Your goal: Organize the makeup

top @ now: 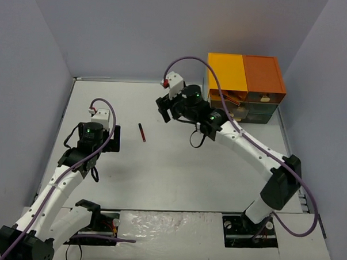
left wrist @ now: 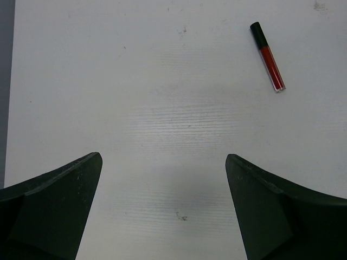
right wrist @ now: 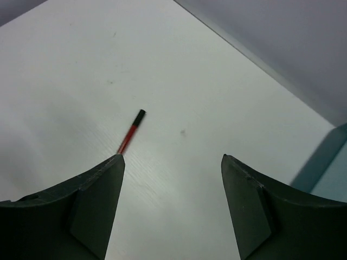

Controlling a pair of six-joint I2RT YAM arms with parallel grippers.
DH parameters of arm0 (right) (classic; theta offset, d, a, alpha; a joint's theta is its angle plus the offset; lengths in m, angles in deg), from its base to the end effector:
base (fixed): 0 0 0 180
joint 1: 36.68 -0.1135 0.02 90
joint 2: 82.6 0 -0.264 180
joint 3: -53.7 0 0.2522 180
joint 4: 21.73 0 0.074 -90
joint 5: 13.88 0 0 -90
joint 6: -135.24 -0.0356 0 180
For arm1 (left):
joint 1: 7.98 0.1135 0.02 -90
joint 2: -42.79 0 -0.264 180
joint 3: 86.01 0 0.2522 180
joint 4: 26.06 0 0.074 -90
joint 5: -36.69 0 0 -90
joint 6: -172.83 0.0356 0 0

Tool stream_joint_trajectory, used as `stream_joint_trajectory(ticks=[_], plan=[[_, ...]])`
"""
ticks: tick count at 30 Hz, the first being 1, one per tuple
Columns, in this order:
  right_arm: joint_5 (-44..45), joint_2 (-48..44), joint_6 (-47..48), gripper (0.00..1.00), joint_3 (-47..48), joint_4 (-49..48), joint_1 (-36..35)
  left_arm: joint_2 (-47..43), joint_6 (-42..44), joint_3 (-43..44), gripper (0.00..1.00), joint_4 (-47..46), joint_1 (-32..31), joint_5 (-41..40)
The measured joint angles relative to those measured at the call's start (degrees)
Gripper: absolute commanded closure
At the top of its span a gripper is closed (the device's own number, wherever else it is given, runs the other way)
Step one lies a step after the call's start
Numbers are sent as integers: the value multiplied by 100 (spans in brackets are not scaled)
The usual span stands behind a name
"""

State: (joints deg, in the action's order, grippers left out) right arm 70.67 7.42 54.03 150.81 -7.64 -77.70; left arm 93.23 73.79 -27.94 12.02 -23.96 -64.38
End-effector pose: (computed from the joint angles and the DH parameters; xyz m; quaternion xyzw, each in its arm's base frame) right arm 0.2837 0.2513 0.3953 -0.3436 0.6653 0.2179 0.6260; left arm 0.1901 -0.0473 0.2953 0.0045 0.8653 -0.0253 0.5007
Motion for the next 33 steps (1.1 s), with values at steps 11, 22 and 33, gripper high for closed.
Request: stream_joint_trajectory(ticks=[11,22,33], plan=[[933,3199,-1479,37,858,-617,-921,-589,-64,0,3,394,0,-66],[1446,4500,-1804,57,1724,-969,-1040,-540,-103,0,3,407,0,-79],[1508,4387,-1903,100,1171,-1531,-979,-509,-96,-2,3,393,-7,-83]])
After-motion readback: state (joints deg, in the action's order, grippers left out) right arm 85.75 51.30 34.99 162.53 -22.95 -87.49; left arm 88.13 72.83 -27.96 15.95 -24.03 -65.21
